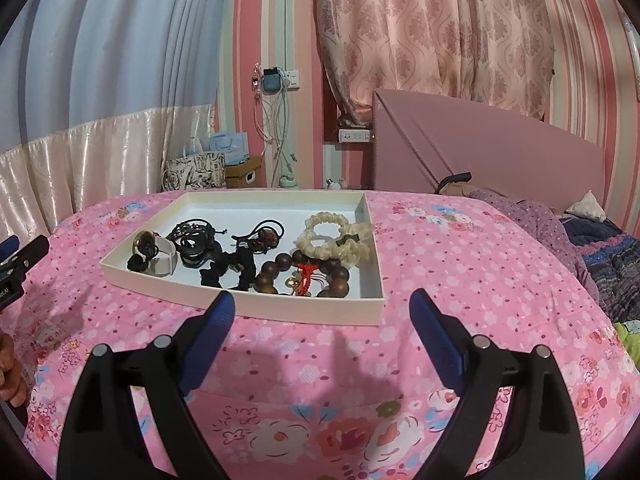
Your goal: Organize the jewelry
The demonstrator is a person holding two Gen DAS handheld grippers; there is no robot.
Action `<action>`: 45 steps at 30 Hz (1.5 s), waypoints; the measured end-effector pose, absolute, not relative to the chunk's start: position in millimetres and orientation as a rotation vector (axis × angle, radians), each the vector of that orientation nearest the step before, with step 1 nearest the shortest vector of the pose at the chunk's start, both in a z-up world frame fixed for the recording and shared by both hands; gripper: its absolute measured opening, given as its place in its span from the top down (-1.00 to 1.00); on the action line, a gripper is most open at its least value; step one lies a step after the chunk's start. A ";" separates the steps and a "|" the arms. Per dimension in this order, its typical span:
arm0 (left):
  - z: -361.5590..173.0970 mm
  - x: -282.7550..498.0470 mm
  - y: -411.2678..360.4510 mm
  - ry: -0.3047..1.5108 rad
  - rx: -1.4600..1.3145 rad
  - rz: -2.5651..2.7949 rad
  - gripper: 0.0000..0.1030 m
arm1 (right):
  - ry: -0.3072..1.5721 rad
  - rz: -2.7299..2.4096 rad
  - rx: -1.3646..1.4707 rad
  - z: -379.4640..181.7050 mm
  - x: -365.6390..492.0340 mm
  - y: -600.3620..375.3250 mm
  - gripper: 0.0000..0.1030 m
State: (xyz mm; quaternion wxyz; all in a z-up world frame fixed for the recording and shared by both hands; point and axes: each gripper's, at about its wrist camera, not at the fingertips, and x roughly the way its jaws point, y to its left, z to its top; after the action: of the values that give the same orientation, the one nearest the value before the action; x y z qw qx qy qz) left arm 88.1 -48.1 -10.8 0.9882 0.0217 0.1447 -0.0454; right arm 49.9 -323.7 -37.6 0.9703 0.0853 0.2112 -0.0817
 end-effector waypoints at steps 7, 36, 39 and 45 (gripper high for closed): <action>-9.7 87.5 -48.0 0.291 0.046 -0.091 -0.94 | 0.439 -0.173 0.171 -36.8 48.9 -325.4 -0.74; -8.8 87.4 -49.2 0.291 0.067 -0.097 -0.94 | 0.428 -0.186 0.170 -36.4 44.1 -326.0 -0.77; -8.6 87.6 -49.2 0.291 0.067 -0.097 -0.94 | 0.431 -0.184 0.172 -36.5 44.1 -326.3 -0.77; -8.4 87.1 -49.3 0.291 0.066 -0.097 -0.94 | 0.430 -0.185 0.171 -36.1 43.1 -326.4 -0.77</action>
State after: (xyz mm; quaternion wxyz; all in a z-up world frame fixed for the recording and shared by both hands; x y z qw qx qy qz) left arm 87.1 -49.3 -8.4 0.9877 0.0330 0.1448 -0.0483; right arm 43.1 -326.4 -36.1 0.9691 0.0846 0.2128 -0.0914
